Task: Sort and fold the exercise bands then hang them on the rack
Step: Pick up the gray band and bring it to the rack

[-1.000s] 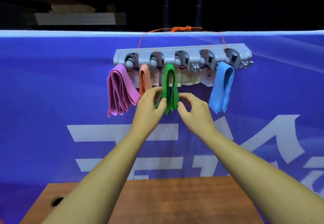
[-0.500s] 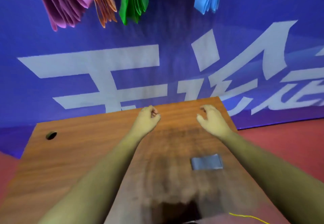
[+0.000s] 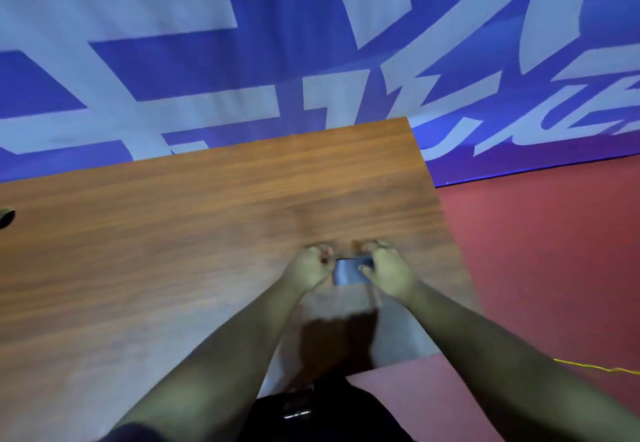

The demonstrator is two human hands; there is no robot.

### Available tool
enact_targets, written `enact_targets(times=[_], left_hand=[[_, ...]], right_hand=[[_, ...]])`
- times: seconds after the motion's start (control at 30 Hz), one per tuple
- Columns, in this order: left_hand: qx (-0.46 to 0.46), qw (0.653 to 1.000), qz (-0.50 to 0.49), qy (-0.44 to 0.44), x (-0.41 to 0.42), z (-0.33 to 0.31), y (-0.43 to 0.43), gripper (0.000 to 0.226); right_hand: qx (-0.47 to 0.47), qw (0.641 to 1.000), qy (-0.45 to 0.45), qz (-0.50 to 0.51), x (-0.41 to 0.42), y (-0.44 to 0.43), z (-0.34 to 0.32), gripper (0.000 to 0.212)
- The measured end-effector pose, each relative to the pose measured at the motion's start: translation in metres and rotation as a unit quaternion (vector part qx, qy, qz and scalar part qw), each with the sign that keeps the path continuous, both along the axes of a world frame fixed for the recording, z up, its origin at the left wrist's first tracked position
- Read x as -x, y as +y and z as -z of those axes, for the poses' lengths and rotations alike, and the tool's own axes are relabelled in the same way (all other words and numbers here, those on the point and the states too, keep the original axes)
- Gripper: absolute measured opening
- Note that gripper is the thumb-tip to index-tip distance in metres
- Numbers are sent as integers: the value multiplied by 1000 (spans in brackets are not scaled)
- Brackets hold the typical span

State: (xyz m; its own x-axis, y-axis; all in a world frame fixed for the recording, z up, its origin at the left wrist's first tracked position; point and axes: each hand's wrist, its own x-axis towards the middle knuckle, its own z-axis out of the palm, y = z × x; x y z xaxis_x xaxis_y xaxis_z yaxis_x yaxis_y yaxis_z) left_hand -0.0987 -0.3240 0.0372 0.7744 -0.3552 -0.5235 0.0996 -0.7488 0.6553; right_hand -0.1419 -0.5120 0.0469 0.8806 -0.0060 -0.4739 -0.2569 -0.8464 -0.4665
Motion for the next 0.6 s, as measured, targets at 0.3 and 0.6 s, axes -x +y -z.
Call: enact_targets(times=[0.3,0.6], left_hand=[[-3,1000,16,0,10,48,-20,40],[30,999,22,-12,12,62,-17,33]], right_hand=[[14,998,8,-67,-4,4,43,52],[-25,992,-82,-97,12,-8,55,39]])
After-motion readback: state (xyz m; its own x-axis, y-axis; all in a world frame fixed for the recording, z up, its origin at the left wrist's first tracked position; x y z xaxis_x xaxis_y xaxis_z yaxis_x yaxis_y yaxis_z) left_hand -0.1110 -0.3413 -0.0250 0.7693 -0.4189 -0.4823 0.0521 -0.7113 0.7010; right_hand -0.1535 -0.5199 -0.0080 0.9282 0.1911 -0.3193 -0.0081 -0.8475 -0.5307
